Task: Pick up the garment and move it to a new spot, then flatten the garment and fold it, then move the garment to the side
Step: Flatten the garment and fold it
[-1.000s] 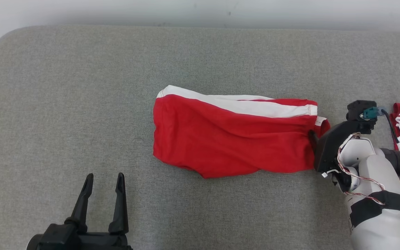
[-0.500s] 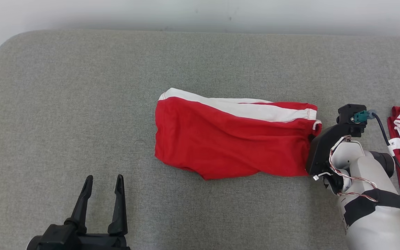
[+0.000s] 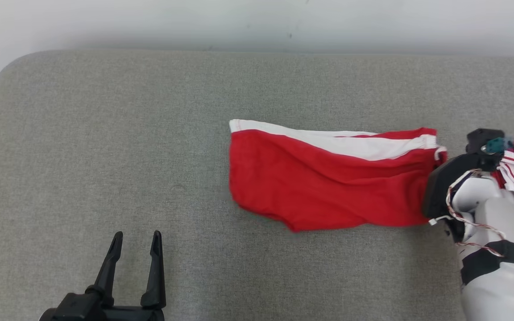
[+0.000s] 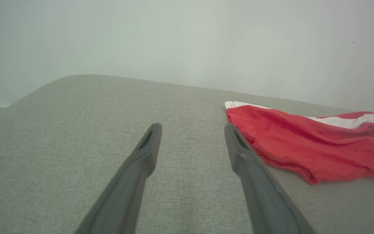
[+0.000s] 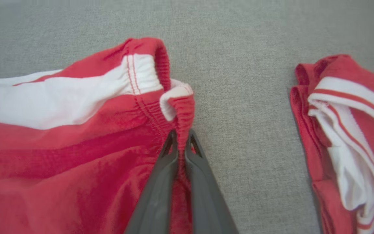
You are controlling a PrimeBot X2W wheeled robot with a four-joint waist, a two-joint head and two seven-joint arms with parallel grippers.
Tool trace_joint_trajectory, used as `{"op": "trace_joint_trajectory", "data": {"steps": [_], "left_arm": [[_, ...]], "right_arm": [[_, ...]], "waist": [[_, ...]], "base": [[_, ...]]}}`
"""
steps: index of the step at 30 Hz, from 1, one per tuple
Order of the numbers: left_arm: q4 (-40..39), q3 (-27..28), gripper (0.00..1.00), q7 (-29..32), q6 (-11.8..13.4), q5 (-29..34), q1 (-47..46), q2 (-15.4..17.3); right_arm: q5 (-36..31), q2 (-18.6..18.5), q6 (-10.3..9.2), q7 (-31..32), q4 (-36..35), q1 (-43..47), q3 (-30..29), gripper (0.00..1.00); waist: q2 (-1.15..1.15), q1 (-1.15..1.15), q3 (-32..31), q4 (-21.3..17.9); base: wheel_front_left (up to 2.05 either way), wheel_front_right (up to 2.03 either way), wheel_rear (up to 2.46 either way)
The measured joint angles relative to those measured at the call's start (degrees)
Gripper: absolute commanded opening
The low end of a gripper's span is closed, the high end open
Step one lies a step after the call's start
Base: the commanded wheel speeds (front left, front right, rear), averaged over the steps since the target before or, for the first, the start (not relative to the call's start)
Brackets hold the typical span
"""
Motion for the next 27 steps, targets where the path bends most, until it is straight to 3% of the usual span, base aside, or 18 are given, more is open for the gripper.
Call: {"op": "trace_joint_trajectory", "data": {"steps": [5,11,20,27], "left_arm": [[0.20,-0.13,1.00,0.00,-0.18,-0.01,0.19,0.00],[0.40,-0.07,1.00,0.00,-0.20,-0.09,0.40,-0.01],[1.00,-0.34,1.00,0.00,-0.23,-1.09,0.09,0.00],[1.24,-0.35,1.00,0.00,-0.59,-1.25,-0.24,-0.01]], "right_arm": [[-3.98,-0.97,-0.01,2.14,-3.64,-0.66,-2.34,0.00],[-1.05,-0.33,-0.01,5.14,-6.64,-2.93,1.11,0.00],[22.45,0.16,-0.02,9.53,-9.18,-3.45,20.16,0.00],[31.32,0.14,-0.02,8.57,-9.59,-3.09,29.98,0.00]], "waist": [[0.00,0.00,-0.55,-0.09],[0.00,0.00,-0.98,-0.36],[0.00,0.00,-1.16,0.48],[0.00,0.00,-0.45,1.75]], "base": [[0.00,0.00,0.00],[0.00,0.00,0.00],[0.00,0.00,0.00],[0.00,0.00,0.00]]}}
